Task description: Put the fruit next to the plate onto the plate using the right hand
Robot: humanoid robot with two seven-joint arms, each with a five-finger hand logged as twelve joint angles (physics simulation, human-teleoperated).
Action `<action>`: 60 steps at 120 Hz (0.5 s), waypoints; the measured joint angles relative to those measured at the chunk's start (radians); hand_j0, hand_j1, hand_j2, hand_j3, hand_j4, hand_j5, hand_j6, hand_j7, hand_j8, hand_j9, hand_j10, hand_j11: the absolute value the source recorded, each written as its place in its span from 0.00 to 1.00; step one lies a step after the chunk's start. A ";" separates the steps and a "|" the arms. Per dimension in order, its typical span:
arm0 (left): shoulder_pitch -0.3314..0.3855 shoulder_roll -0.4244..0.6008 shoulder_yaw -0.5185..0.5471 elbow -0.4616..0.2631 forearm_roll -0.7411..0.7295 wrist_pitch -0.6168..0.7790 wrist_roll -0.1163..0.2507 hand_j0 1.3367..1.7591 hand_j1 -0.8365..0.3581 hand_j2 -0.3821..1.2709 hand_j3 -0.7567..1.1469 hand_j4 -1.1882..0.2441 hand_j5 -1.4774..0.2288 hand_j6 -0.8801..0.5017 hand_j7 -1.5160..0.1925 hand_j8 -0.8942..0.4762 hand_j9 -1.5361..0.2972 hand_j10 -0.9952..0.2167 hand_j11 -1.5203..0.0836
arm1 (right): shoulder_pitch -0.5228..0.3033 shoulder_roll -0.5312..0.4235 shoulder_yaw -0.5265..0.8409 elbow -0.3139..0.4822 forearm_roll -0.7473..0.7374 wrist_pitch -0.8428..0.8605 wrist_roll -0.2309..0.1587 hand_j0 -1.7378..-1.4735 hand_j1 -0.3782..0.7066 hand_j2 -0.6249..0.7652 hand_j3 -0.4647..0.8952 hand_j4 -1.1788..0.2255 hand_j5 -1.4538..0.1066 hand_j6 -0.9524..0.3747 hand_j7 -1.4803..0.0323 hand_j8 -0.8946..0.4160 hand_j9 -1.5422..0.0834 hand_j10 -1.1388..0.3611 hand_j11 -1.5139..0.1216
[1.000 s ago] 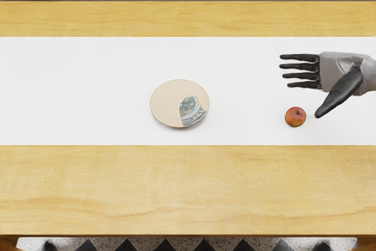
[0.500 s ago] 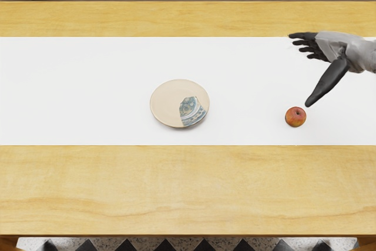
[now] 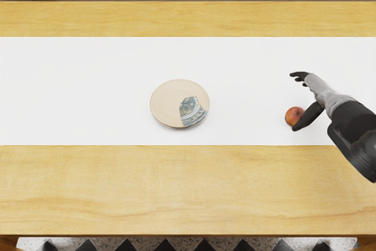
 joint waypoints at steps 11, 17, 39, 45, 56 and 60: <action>0.000 0.000 0.000 0.000 0.000 0.000 0.000 0.76 0.98 0.23 0.40 0.82 0.86 0.63 0.88 0.65 0.83 0.81 0.94 | 0.028 0.018 -0.084 -0.008 -0.004 -0.027 0.000 0.30 0.23 0.43 0.34 0.70 0.78 0.57 0.82 0.54 0.80 0.63 0.78; 0.000 0.000 0.000 0.000 0.000 0.000 0.000 0.76 0.98 0.23 0.40 0.82 0.86 0.63 0.88 0.65 0.83 0.81 0.94 | 0.040 0.029 -0.108 -0.027 -0.005 -0.035 0.000 0.30 0.24 0.42 0.34 0.70 0.77 0.57 0.81 0.53 0.79 0.63 0.77; 0.000 0.000 0.000 0.000 0.000 0.000 0.000 0.76 0.98 0.23 0.40 0.82 0.86 0.63 0.88 0.65 0.83 0.81 0.94 | 0.073 0.053 -0.138 -0.076 -0.004 -0.045 0.000 0.30 0.26 0.42 0.34 0.69 0.76 0.55 0.80 0.52 0.78 0.62 0.76; 0.000 0.000 0.000 0.000 0.000 0.000 0.000 0.76 0.98 0.23 0.40 0.82 0.86 0.63 0.88 0.65 0.83 0.81 0.94 | 0.075 0.070 -0.140 -0.094 -0.005 -0.045 0.000 0.30 0.26 0.42 0.34 0.69 0.75 0.55 0.80 0.52 0.78 0.61 0.76; 0.000 0.000 0.000 0.000 0.000 0.000 0.000 0.76 0.98 0.23 0.40 0.82 0.86 0.63 0.88 0.65 0.83 0.81 0.94 | 0.077 0.102 -0.143 -0.123 -0.007 -0.046 0.000 0.30 0.26 0.42 0.34 0.68 0.75 0.55 0.79 0.51 0.78 0.61 0.75; 0.000 0.000 0.000 0.000 0.000 0.000 0.000 0.76 0.98 0.23 0.40 0.82 0.86 0.63 0.88 0.65 0.83 0.81 0.94 | 0.076 0.108 -0.144 -0.134 -0.008 -0.046 0.000 0.30 0.27 0.42 0.34 0.68 0.75 0.55 0.79 0.51 0.77 0.61 0.75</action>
